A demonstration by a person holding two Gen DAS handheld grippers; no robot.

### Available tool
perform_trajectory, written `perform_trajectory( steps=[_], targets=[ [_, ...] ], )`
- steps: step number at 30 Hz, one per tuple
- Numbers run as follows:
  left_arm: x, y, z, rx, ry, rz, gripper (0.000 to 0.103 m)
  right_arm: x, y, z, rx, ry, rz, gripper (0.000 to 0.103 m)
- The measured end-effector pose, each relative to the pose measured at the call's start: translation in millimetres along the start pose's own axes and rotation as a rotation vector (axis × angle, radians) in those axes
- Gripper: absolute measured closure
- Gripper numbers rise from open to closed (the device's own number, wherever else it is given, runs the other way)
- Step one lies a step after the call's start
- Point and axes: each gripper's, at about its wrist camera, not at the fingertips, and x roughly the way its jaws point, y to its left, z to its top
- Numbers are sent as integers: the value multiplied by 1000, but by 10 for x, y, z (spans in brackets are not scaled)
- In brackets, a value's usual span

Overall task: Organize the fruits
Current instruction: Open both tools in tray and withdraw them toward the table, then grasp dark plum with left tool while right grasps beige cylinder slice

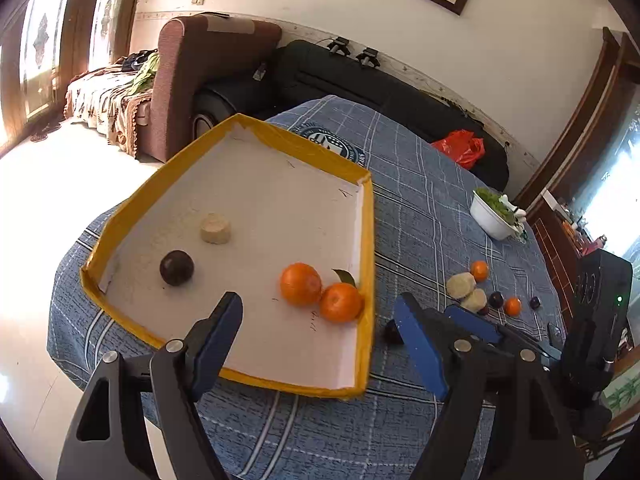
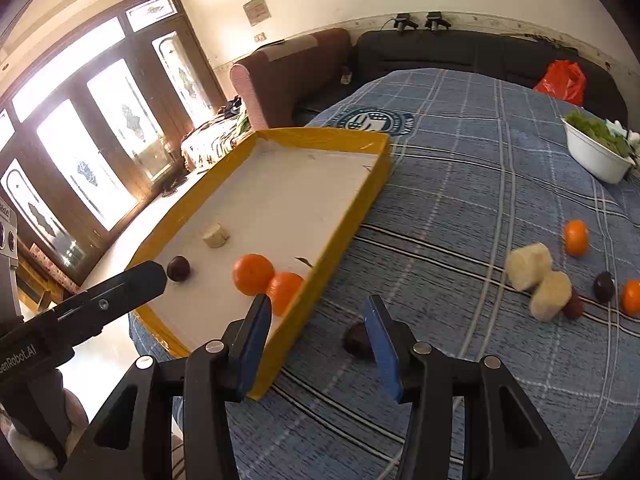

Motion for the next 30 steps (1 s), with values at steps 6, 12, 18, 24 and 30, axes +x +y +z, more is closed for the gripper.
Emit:
perform_trajectory(
  steps=[6,12,18,24,30],
  targets=[
    [-34,-231,-91,30,9,-9,25,-413,-576,-202,88,-39,-76,48],
    [18,-396,-133,64,17,-8,25,-742,-1259,-386,216,-71,-154,48],
    [234,-586,-231,124,57,-20,25,-863,-1604,-469,284,-89,-179,48],
    [452,-830,-402,239,97,-45,25,-715,-1688,-435,288,-76,-175,48],
    [610,-1043,-525,367,106,-60,25,-460,-1665,-281,233,-42,-188,48]
  ],
)
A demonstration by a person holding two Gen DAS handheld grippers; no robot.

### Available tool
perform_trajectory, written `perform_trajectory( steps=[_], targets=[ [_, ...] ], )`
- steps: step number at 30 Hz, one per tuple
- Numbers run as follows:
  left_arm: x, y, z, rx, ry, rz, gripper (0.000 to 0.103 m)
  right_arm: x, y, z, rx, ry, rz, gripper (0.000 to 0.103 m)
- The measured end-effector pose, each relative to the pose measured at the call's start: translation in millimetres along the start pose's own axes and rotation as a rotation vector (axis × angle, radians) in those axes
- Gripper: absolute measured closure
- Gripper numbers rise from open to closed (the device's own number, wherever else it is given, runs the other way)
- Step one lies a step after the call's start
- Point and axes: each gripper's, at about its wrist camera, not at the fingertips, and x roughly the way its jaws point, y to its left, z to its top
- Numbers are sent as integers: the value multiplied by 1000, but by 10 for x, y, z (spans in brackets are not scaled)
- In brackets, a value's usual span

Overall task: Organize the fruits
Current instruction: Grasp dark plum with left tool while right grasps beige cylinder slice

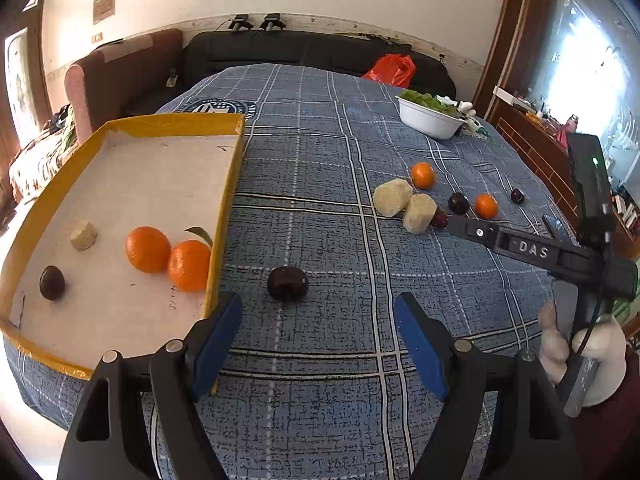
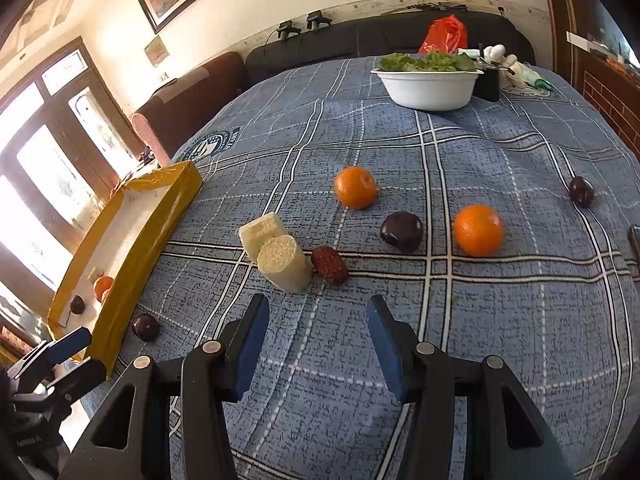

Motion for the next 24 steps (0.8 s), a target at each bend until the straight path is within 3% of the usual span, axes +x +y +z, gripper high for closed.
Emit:
perform_trajectory(
  steps=[13,16,18,24],
  targets=[
    [337,29,8,48,42,-35,25,450,338,215,-134,-3,-48,47],
    [382,18,33,70,46,-30,25,528,413,193,-181,10,-61,67],
    [409,8,49,89,46,-31,29,534,422,171,-193,-2,-68,68],
    [460,-20,125,182,45,31,55,504,350,155,-165,-7,-36,68]
  ],
)
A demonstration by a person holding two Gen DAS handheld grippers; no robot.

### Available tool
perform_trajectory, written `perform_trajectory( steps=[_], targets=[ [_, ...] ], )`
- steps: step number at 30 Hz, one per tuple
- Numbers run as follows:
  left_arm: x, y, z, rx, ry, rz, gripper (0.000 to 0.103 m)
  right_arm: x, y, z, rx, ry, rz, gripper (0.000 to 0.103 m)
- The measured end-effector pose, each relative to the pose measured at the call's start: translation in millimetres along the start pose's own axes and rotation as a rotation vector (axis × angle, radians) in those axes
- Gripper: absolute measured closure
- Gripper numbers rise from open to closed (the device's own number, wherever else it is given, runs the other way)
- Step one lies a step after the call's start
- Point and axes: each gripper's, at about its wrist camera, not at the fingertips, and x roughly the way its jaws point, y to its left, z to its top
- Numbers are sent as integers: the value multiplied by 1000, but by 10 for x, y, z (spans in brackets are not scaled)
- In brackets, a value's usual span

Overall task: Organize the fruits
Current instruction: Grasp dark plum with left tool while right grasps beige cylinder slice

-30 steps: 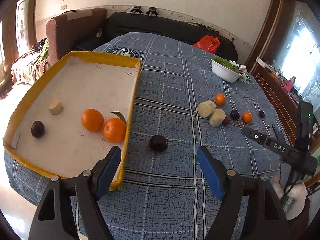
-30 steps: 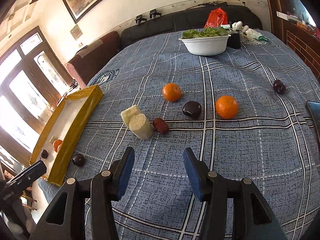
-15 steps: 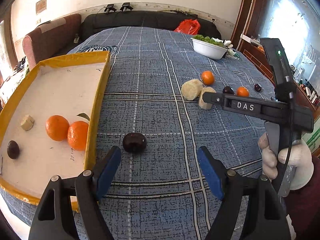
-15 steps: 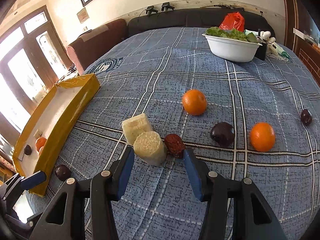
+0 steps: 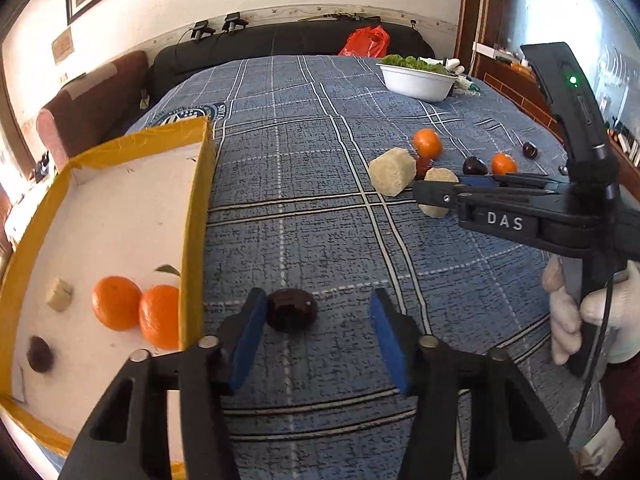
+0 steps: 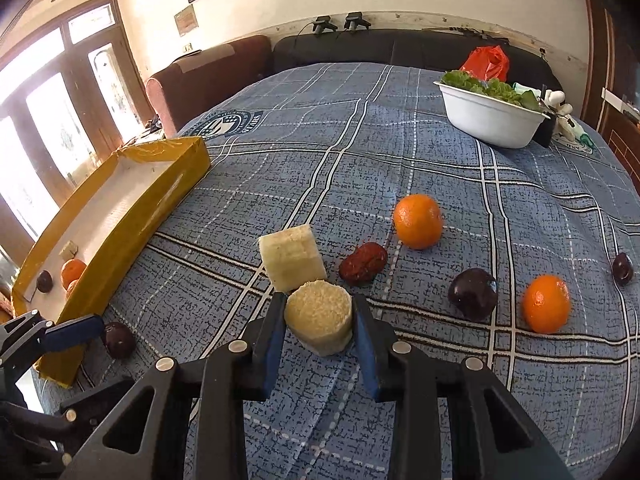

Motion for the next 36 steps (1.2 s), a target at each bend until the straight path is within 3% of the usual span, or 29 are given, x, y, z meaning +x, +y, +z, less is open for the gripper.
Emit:
perform_trajectory(
  steps=[3,10,13,14,18,20,22,27,30,32,36],
  targets=[
    [9,39,59,12,9,-8,57,-33,-22,-4,6,-7,15,67],
    [275,-48,102,69,78,76,58,-130,-94,5,37,-25,46,67],
    [244,-179,66,140,50,161,79,-158,-172,13,71,-28,61,67],
    [229,-190,63,146,47,167,79,-163,-199,16,84,-28,68,67],
    [134,-117,81,92,27,126,86,-173,-257,12,115,-25,81,67],
    [77,-83,90,62,13,111,97,-178,-257,10,116,-25,85,67],
    [11,-47,97,31,-2,92,100,-184,-256,8,118,-28,92,67],
    [-95,93,91,-40,-4,38,100,-192,-295,-3,137,-33,88,67],
    [-61,73,48,-17,18,54,80,-200,-312,-6,144,-37,89,67],
    [-22,11,13,19,36,58,59,-216,-327,-13,149,-41,92,67],
    [87,-121,-4,91,64,94,58,-217,-333,-12,152,-39,96,67]
  ],
)
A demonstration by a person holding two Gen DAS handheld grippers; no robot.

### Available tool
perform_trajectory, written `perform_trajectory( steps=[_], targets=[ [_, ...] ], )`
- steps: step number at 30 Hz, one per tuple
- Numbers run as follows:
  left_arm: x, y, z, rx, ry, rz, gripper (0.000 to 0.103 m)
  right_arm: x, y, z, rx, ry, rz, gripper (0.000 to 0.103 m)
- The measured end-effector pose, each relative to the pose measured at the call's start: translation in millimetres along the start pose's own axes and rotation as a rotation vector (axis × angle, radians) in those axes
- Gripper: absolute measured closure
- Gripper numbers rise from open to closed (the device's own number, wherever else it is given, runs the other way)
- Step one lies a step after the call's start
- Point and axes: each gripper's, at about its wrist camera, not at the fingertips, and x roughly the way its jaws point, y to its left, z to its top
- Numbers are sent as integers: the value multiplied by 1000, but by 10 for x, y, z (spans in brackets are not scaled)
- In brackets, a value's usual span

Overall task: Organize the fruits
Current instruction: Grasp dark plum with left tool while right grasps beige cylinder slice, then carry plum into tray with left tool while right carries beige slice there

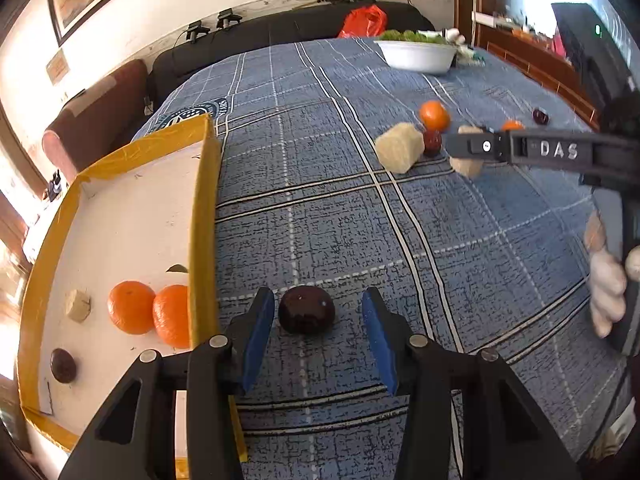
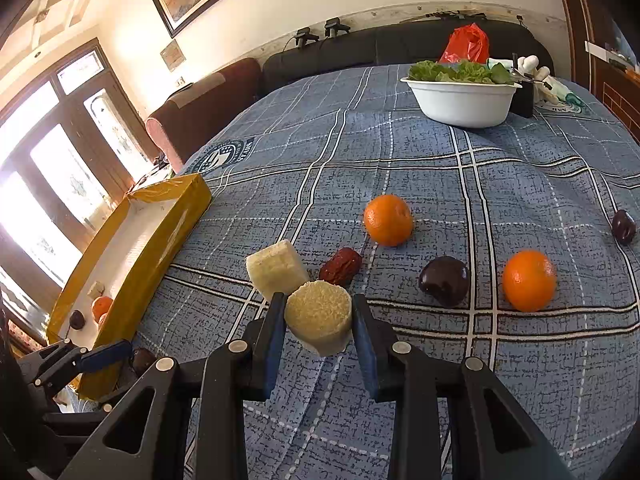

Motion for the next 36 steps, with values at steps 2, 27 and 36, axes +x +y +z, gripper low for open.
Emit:
perform_trajectory(
  steps=[2,27,36],
  targets=[
    [59,-30,29,13,6,16,58,-3,6,-3,-3,-1,2,67],
    [-784,770,-129,-229,-182,33,76,-352,646,-28,-101,-30,63,67],
    [-620,1739,-130,-405,-131,69,76,-133,1585,-34,-198,68,211,67]
  ],
)
